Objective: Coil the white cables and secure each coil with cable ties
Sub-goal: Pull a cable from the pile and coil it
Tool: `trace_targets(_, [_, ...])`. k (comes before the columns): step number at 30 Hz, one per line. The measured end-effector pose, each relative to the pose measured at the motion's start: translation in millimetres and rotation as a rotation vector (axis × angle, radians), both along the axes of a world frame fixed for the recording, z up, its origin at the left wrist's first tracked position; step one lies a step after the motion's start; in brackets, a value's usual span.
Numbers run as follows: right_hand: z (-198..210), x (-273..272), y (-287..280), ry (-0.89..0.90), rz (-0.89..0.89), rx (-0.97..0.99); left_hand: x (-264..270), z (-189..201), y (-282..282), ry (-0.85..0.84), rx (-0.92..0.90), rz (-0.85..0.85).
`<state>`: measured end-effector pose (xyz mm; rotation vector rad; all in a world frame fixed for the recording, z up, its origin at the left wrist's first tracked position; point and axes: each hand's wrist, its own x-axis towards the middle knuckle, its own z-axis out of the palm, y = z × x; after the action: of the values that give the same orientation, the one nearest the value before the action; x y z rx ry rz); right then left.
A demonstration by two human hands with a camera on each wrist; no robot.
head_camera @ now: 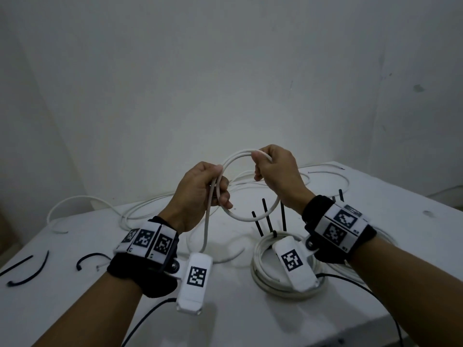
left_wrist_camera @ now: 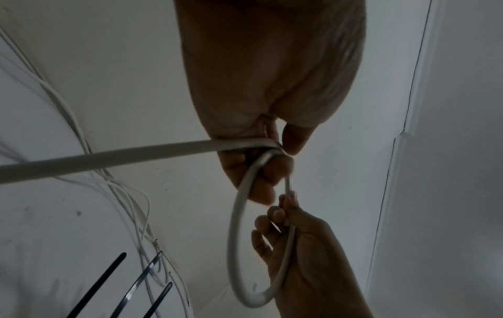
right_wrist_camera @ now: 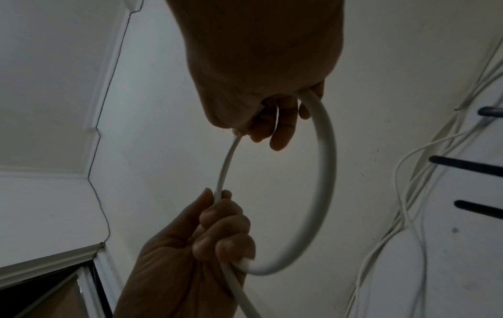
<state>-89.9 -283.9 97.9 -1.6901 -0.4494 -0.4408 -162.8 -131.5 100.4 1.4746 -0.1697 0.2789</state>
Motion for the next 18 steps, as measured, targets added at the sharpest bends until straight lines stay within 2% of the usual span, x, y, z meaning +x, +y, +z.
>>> trace_targets(4, [3,-6,7,0.023,0.026,-0.001,11,6,0,-0.058,-0.035,0.147])
trace_targets(7, [1,-15,5,-0.039,-0.096,-0.056,18,25,8,-0.148,-0.16,0.222])
trace_targets(8, [-4,-23,5,-0.022,-0.065,-0.021,20,33,11,-0.175,-0.209,0.22])
trace_targets(9, [-11,-35,8,0.054,0.045,0.025,21,41,15,-0.199,-0.252,0.206])
trace_targets(10, [-20,-49,13,0.208,0.203,0.045,21,47,17,-0.217,-0.284,0.189])
trace_targets(12, [-35,-74,26,0.631,0.499,0.054,20,56,18,-0.237,-0.322,0.156])
trace_targets(13, [-41,-79,34,0.802,0.606,0.123,20,57,17,-0.239,-0.335,0.142])
trace_targets(15, [-44,-74,48,1.016,0.72,0.478,16,56,16,-0.237,-0.353,0.123])
trace_targets(16, [-43,-66,53,1.065,0.73,0.715,14,55,16,-0.235,-0.355,0.124])
trace_targets(18, [-39,-46,58,1.039,0.66,1.101,7,51,21,-0.238,-0.348,0.149])
